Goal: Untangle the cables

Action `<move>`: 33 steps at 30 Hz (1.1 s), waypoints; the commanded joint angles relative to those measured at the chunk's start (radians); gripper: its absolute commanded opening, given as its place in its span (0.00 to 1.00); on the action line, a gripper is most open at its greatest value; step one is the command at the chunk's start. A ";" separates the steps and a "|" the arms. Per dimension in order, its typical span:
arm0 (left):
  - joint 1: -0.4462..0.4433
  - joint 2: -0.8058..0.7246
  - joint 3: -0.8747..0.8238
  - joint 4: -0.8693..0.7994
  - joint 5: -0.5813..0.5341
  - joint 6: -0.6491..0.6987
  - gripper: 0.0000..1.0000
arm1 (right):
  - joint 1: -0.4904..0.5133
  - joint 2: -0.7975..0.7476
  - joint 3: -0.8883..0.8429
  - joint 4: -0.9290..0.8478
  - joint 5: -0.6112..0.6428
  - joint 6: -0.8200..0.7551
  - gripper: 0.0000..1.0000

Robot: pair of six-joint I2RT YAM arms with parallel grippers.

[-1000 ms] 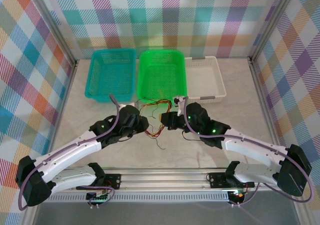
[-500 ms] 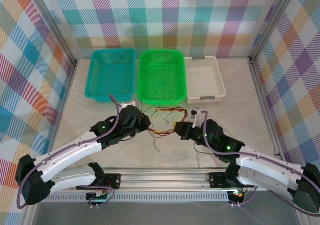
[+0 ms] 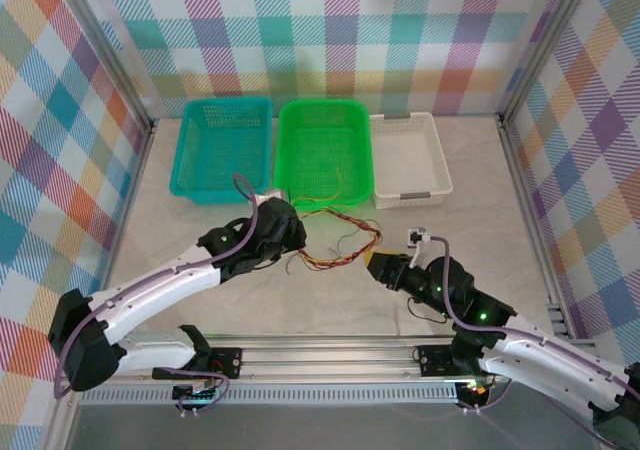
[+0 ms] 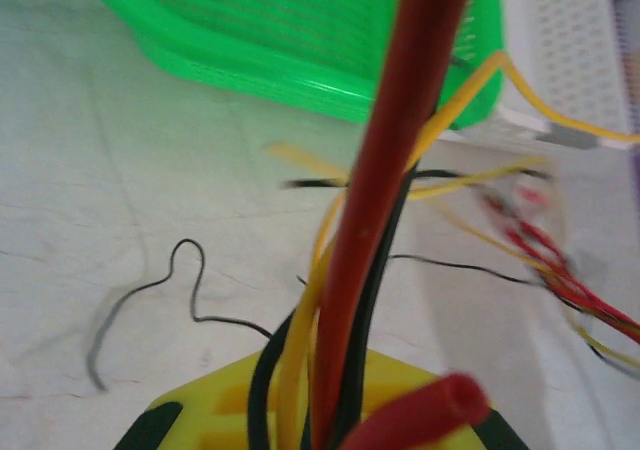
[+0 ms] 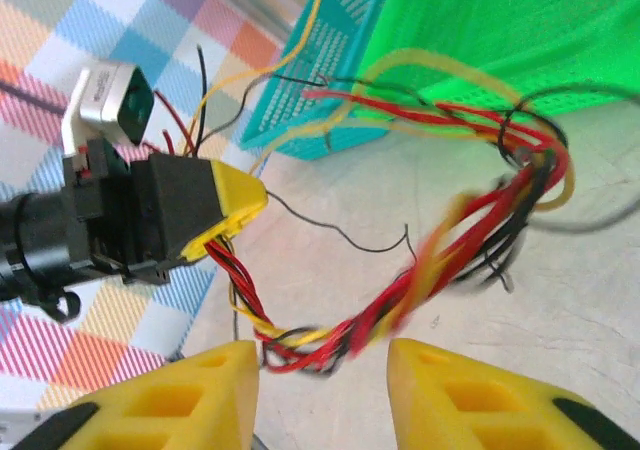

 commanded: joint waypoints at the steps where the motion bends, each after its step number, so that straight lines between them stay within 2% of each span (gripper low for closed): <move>1: 0.003 0.050 0.089 -0.039 -0.026 0.132 0.00 | -0.002 -0.008 0.051 -0.099 0.026 -0.028 0.53; 5: -0.006 0.098 0.158 -0.050 0.027 0.277 0.00 | -0.002 -0.006 0.122 -0.207 0.033 -0.077 0.66; 13: -0.073 0.064 0.211 -0.066 0.108 0.603 0.00 | -0.002 0.106 0.236 -0.307 0.066 -0.131 0.73; 19: -0.133 0.057 0.279 -0.173 0.035 0.689 0.00 | -0.002 0.188 0.378 -0.448 0.161 -0.211 0.73; 22: -0.139 0.039 0.311 -0.216 0.024 0.703 0.00 | -0.002 0.211 0.386 -0.450 0.159 -0.266 0.73; 28: -0.140 0.002 0.336 -0.237 0.037 0.709 0.00 | -0.002 0.261 0.271 -0.250 0.008 -0.305 0.76; 33: -0.140 -0.007 0.343 -0.232 0.081 0.698 0.00 | -0.002 0.335 0.229 -0.166 0.024 -0.326 0.77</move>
